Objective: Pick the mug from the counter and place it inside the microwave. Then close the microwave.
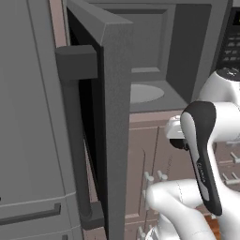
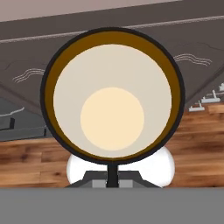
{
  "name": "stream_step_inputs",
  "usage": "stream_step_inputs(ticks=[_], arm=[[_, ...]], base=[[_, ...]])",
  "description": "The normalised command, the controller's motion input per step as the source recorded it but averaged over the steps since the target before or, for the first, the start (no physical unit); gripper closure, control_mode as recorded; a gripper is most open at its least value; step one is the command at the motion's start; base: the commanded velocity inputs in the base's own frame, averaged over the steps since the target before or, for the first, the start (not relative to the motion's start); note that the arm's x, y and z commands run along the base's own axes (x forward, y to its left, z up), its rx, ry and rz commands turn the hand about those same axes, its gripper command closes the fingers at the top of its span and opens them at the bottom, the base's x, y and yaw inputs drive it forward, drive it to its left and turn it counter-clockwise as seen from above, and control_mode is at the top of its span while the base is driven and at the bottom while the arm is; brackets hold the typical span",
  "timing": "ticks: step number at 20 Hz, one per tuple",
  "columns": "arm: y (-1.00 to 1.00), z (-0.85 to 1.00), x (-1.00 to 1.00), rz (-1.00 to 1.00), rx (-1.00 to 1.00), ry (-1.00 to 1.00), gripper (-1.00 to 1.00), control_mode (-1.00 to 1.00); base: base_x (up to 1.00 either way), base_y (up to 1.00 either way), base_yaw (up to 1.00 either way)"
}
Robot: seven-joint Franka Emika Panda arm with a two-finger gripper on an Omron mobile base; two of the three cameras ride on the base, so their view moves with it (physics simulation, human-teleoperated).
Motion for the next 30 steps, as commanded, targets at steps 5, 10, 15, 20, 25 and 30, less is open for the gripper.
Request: stream_step_inputs(ticks=[5,10,15,20,25,30], arm=[[0.0,0.0,0.0,0.0,0.0,0.0,1.0,1.0],[0.0,0.0,0.0,0.0,0.0,0.0,1.0,1.0],[0.0,0.0,0.0,0.0,0.0,0.0,1.0,1.0],[0.0,0.0,0.0,0.0,0.0,0.0,1.0,1.0],[0.02,0.0,-0.07,0.0,0.0,0.0,1.0,-1.0],[0.1,0.0,-0.4,0.01,-0.02,-0.03,1.0,-1.0]], base=[[0.0,0.0,0.0],[0.0,0.0,0.0],[0.0,0.0,0.0],[0.0,0.0,0.0],[0.0,0.0,0.0],[0.0,0.0,0.0]])
